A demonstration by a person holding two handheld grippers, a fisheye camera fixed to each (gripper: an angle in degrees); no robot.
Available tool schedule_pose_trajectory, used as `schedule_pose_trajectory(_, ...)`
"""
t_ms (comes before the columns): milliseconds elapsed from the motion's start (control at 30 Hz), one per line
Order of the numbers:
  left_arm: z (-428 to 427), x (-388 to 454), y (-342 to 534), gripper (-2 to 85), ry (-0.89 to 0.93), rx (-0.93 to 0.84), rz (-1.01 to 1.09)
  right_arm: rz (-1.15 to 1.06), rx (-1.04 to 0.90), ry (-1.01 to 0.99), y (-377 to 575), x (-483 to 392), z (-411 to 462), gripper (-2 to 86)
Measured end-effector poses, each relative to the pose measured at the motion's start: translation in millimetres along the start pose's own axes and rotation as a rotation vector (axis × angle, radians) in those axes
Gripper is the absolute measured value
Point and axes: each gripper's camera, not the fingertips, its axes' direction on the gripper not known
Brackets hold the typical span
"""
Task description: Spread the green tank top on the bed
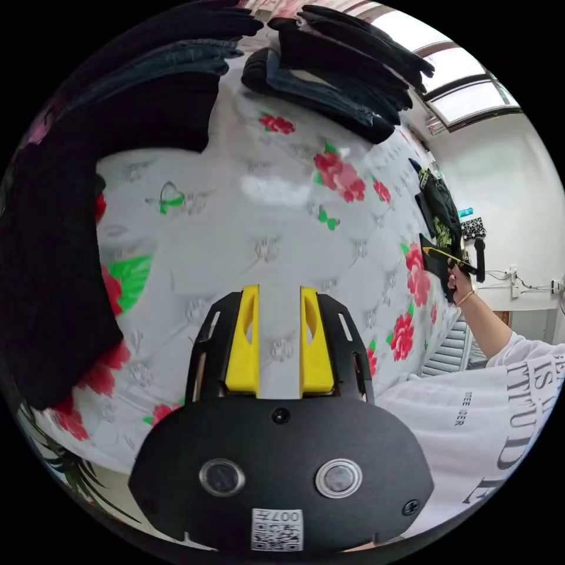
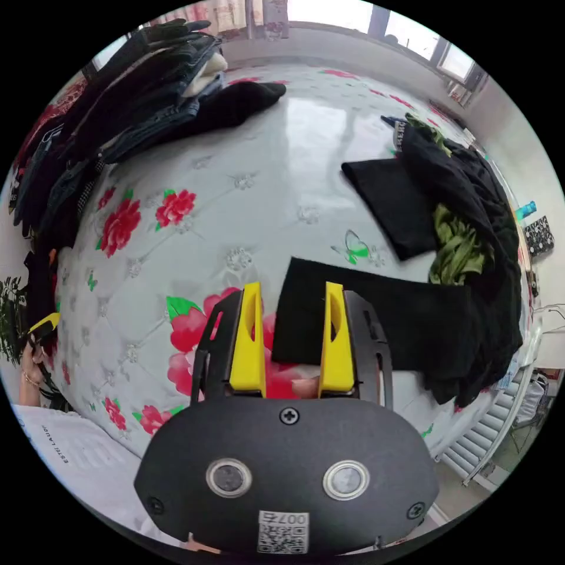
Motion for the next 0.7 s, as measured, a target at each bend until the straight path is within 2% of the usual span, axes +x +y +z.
schedule_pose_trajectory(33,8,-1,30,9.1,-0.006,-0.036,-0.037,0.042,-0.025,0.009,24,16,9,14.3)
schedule_pose_trajectory(100,12,4,62,8.5,0.000,-0.065,-0.050,0.069,0.066,-0.071,49,31,5,14.0)
schedule_pose_trajectory(133,12,8,73,8.2,-0.003,-0.074,-0.031,0.054,0.075,-0.049,54,28,4,13.4)
schedule_pose_trajectory(267,8,23,66,7.5,0.001,-0.103,0.090,0.131,0.072,-0.042,38,17,-1,8.5)
schedule_pose_trajectory(333,-2,29,57,7.5,0.009,-0.071,0.146,0.194,0.032,-0.114,25,4,-6,4.9)
schedule_pose_trajectory(433,-16,36,52,7.5,0.029,-0.035,0.211,0.029,-0.009,-0.323,22,-57,-7,3.2)
schedule_pose_trajectory(467,-19,35,54,7.6,0.032,-0.032,0.232,-0.012,-0.022,-0.337,25,-74,-7,2.9)
schedule_pose_trajectory(533,-23,30,60,7.5,0.027,-0.040,0.253,-0.146,0.012,-0.260,48,-139,-13,2.3)
schedule_pose_trajectory(600,-27,18,68,7.4,0.018,-0.061,0.251,-0.194,0.020,-0.219,62,-166,-19,2.0)
schedule_pose_trajectory(700,-37,-14,78,7.1,0.008,-0.087,0.223,-0.174,0.016,-0.160,71,-153,-40,1.8)
